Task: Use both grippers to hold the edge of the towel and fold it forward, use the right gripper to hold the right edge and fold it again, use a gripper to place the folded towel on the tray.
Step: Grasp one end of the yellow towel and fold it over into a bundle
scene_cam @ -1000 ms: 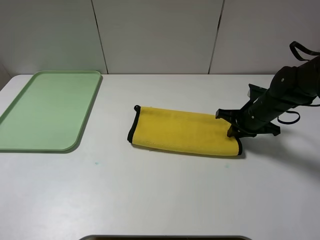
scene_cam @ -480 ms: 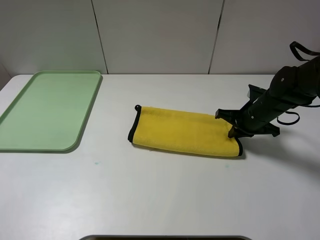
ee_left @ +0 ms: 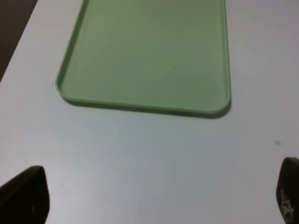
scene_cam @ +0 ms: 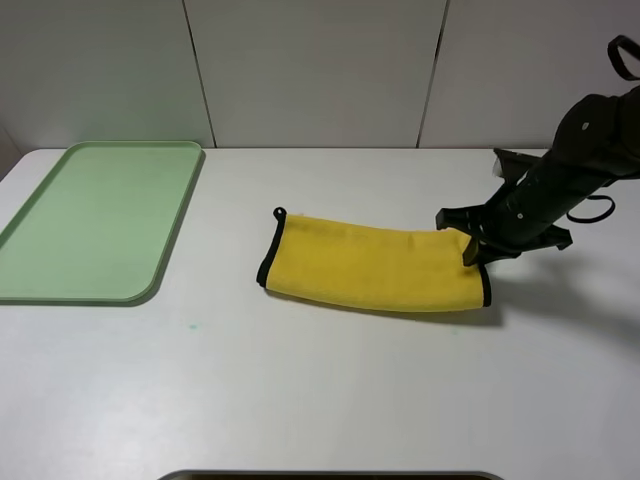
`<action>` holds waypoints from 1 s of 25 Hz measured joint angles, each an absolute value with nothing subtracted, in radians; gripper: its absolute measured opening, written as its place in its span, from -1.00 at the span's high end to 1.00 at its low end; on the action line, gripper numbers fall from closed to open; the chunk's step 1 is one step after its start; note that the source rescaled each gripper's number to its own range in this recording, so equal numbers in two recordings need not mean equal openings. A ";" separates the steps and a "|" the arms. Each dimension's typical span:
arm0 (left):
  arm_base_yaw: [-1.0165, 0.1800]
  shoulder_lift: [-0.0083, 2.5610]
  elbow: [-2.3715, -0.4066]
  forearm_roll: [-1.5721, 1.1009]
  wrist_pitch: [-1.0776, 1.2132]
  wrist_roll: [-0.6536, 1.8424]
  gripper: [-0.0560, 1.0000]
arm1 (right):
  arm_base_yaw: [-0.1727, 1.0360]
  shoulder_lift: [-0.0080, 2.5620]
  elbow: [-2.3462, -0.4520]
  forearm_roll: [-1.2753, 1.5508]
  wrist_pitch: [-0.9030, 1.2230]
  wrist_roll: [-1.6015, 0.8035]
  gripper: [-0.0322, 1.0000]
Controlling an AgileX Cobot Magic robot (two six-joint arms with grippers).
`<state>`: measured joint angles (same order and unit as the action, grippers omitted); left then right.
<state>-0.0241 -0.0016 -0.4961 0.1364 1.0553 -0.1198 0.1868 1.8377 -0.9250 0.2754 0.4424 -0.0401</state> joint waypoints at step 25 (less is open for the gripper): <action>-0.024 -0.002 -0.496 0.136 1.055 -0.120 -0.95 | 0.038 1.742 -1.173 -0.007 0.813 -0.040 0.94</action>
